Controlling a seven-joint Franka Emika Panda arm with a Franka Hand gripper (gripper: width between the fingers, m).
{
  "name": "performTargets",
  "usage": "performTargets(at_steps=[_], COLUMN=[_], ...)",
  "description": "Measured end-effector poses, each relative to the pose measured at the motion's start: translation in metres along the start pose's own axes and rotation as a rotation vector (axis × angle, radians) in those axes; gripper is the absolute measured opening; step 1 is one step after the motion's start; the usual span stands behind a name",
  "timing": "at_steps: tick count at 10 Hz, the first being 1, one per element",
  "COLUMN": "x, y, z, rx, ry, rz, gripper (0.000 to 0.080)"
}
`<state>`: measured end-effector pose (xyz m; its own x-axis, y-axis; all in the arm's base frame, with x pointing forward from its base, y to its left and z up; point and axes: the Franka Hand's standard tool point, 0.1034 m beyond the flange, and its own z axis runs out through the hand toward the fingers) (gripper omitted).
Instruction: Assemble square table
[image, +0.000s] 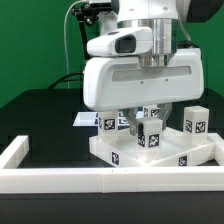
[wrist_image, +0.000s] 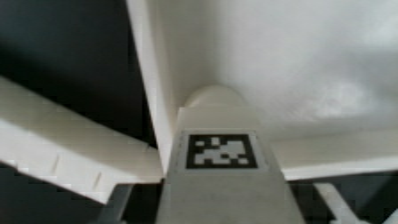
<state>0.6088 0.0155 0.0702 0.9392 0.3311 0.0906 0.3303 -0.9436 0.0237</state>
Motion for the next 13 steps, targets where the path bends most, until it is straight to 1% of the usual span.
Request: performTargets(at_steps=[2, 4, 6, 7, 8, 9, 10, 11, 13], x=[-0.0026, -0.0034, -0.0032, -0.0032, -0.0032, -0.0032, -0.0032, -0.0033, -0.0032], y=[0.0071, 0.0089, 0.0084, 0.0084, 0.0084, 0.0084, 0.0084, 0.0084, 0.0084], z=[-0.0001, 0.0003, 0.0003, 0.0003, 0.0004, 0.0004, 0.0004, 0.0004, 0.0004], rx=[-0.006, -0.007, -0.007, -0.007, -0.007, -0.007, -0.007, -0.007, -0.007], ry=[-0.002, -0.001, -0.001, -0.001, -0.001, -0.001, -0.001, -0.001, -0.001], rz=[0.208, 0.37, 0.47, 0.469, 0.468, 0.468, 0.468, 0.468, 0.468], gripper=[0.0291, 0.0291, 0.0291, 0.0362, 0.0498, 0.0498, 0.0621, 0.0641, 0.0648])
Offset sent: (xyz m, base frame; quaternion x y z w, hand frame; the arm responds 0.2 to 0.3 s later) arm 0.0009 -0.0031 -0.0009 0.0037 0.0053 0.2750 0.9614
